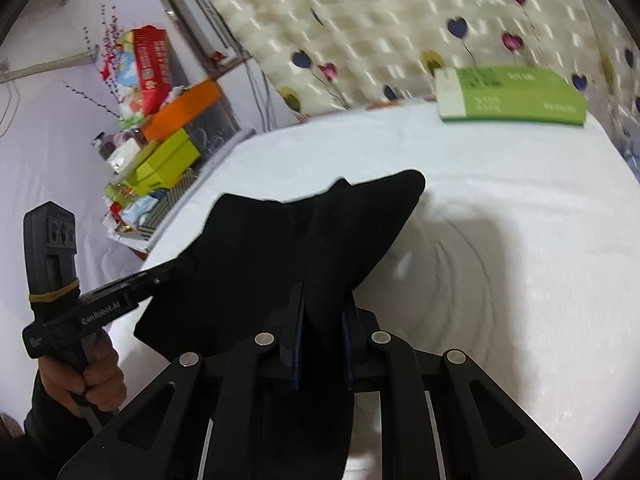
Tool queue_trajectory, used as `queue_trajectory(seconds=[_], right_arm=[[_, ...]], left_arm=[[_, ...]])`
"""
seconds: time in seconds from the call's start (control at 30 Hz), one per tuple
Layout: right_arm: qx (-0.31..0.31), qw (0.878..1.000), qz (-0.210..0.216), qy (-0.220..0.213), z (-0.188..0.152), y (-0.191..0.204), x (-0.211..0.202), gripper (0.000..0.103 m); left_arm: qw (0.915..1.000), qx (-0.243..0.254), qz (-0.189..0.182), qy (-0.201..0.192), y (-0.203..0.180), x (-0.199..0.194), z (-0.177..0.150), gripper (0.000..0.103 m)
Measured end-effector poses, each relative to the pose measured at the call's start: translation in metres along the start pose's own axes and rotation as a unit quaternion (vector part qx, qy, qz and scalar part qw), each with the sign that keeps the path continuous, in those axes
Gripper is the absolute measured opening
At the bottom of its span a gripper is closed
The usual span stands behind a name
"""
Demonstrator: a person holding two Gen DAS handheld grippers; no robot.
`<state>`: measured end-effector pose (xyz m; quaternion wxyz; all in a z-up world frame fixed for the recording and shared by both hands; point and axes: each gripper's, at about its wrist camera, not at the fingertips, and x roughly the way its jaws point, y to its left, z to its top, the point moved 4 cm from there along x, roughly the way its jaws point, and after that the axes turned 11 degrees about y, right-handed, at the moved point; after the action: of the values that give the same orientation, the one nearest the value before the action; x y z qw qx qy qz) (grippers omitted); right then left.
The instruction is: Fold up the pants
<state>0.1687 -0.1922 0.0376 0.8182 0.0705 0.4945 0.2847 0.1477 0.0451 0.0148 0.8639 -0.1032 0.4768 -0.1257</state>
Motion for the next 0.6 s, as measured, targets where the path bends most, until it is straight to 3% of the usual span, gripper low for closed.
queue_trajectory(seconds=[0.23,0.47,0.6], right_arm=[[-0.036,0.999,0.016,-0.011,0.027,0.038,0.012,0.014],[-0.05,0.997,0.059,-0.009,0.048,0.069,0.047,0.014],[-0.064,0.997,0.049,0.02,0.045,0.073,0.082,0.014]], left_arm=[[0.9995,0.011,0.013,-0.027,0.005,-0.023,0.011,0.014],[0.9971,-0.005,0.041,-0.064,0.048,-0.052,0.037,0.014],[0.9947,-0.019,0.074,-0.07,0.079,-0.053,0.045,0.01]])
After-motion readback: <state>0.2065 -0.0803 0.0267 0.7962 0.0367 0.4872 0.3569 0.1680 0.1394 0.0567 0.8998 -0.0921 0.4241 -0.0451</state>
